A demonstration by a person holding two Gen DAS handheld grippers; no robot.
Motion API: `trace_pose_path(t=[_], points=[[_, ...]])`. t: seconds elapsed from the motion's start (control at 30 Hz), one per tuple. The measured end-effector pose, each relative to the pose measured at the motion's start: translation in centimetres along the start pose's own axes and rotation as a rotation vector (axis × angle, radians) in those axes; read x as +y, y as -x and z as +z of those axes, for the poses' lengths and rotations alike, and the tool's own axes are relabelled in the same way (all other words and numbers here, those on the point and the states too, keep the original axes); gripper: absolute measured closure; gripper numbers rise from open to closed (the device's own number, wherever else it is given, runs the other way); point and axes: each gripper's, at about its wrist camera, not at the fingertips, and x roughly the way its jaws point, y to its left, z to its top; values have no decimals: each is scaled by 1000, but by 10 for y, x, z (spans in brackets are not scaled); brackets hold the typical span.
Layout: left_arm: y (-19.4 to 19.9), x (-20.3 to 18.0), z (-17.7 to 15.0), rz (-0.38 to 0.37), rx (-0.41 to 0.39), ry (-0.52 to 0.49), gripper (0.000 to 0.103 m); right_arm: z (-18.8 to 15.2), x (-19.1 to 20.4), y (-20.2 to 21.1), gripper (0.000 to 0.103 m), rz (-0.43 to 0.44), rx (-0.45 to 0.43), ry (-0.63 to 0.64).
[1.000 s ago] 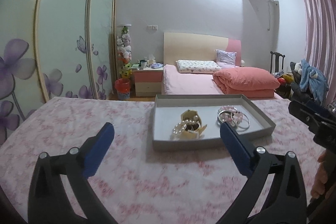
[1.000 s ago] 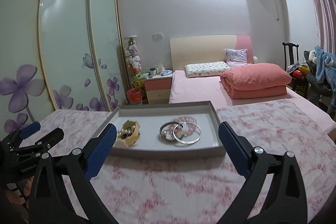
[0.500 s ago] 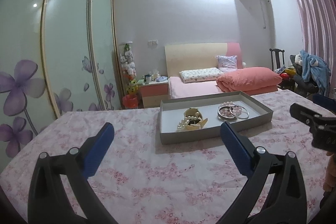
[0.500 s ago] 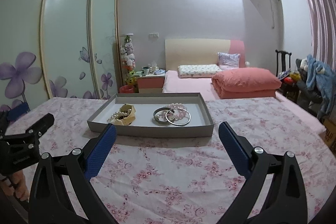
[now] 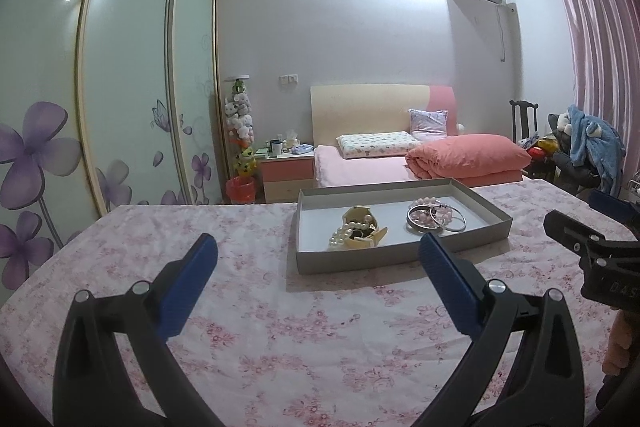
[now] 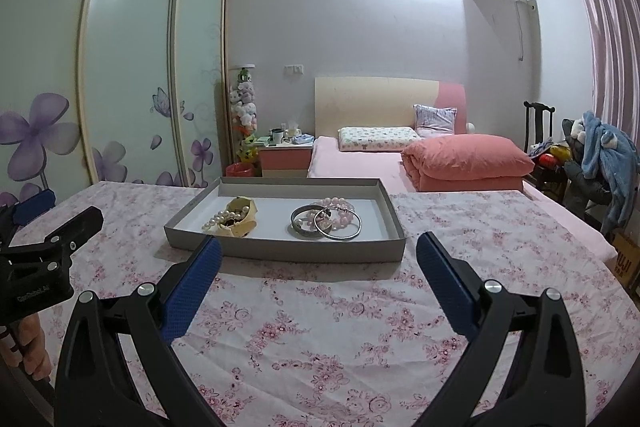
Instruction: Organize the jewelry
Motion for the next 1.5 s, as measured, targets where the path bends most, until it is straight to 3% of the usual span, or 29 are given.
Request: trace_pose_path(t=[1.5], points=[[-5, -2, -2, -10, 30, 19, 4, -2, 4, -3, 6, 11, 18, -12]])
